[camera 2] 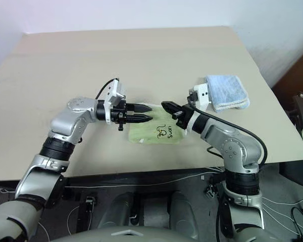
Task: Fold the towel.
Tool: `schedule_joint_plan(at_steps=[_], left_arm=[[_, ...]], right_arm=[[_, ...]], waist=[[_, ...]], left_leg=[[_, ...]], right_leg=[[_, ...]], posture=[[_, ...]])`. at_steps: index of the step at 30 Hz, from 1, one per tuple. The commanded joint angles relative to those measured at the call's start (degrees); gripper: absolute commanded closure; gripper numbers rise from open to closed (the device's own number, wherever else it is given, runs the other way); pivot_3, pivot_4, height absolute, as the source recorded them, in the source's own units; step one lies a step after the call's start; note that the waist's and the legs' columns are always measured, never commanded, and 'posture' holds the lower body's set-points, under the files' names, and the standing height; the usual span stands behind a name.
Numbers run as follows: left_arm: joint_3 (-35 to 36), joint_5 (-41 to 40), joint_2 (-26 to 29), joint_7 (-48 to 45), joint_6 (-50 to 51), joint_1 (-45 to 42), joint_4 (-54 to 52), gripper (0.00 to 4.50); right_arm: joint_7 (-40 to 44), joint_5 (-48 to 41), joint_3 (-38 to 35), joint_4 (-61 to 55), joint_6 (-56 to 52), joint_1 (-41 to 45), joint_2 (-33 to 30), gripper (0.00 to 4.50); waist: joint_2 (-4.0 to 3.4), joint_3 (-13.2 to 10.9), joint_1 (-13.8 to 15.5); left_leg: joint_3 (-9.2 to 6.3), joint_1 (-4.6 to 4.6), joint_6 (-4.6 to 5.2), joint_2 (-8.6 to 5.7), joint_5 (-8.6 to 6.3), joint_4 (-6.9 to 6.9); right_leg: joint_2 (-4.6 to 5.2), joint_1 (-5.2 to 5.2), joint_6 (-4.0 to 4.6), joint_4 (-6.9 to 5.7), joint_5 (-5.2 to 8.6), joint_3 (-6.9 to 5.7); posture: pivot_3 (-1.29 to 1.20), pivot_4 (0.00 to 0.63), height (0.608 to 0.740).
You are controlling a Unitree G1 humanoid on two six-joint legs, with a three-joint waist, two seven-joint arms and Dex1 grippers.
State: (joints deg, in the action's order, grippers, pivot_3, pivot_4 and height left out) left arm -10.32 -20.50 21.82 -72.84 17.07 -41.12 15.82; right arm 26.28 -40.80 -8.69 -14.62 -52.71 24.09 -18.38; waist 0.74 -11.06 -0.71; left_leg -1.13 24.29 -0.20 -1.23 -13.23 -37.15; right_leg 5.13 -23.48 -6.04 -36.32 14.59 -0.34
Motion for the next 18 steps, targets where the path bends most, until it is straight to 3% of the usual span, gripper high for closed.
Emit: schedule_joint_plan(at_steps=[1, 4, 7, 16, 18], left_arm=[[0.96, 0.28, -3.05, 2.67, -3.52, 0.35, 1.18, 2.95], [0.71, 0.41, -4.07, 2.11, -4.9, 0.87, 1.7, 3.51], [1.18, 0.22, -4.23, 2.35, -4.74, 0.91, 2.29, 4.46], [2.18, 0.71, -3.43, 3.13, -6.5, 0.46, 2.94, 4.46], [-0.27, 5.36, -3.58, 4.54, -12.36, 2.3, 7.39, 4.46]], right_arm=[[-0.31, 0.95, 0.23, 1.04, 2.9, 0.75, 0.79, 4.5], [-0.46, 2.24, 0.81, 2.74, 4.23, 1.39, 0.72, 4.5], [0.04, 2.96, 1.51, 3.32, 4.93, 1.66, 0.38, 4.5], [0.25, 4.37, 1.68, 4.75, 7.38, 1.97, 1.31, 4.5], [0.1, 3.75, 0.9, 8.54, 8.99, 0.71, 4.33, 4.5]], waist=[[0.0, 0.0, 0.05], [0.0, 0.0, 0.1], [0.0, 0.0, 0.06], [0.0, 0.0, 0.05], [0.02, 0.02, 0.06]], left_leg=[[0.0, 0.0, 0.0, 0.0, 0.0, 0.0], [0.0, 0.03, 0.0, -0.01, 0.0, -0.04], [-0.01, 0.03, 0.0, -0.01, 0.0, -0.04], [-0.01, 0.02, 0.0, 0.0, 0.0, -0.04], [-0.01, 0.01, 0.0, 0.0, 0.0, -0.04]], right_leg=[[0.0, 0.0, 0.0, 0.0, 0.0, 0.0], [0.01, 0.0, 0.0, 0.0, 0.0, 0.0], [0.0, -0.01, 0.0, 0.0, 0.0, 0.0], [0.0, 0.0, 0.0, -0.02, 0.0, 0.0], [0.0, 0.0, -0.01, -0.02, 0.0, 0.0]], posture=[[0.0, 0.15, 0.74], [0.0, 0.15, 0.74], [0.0, 0.15, 0.74], [0.0, 0.15, 0.74], [0.0, 0.15, 0.74]])
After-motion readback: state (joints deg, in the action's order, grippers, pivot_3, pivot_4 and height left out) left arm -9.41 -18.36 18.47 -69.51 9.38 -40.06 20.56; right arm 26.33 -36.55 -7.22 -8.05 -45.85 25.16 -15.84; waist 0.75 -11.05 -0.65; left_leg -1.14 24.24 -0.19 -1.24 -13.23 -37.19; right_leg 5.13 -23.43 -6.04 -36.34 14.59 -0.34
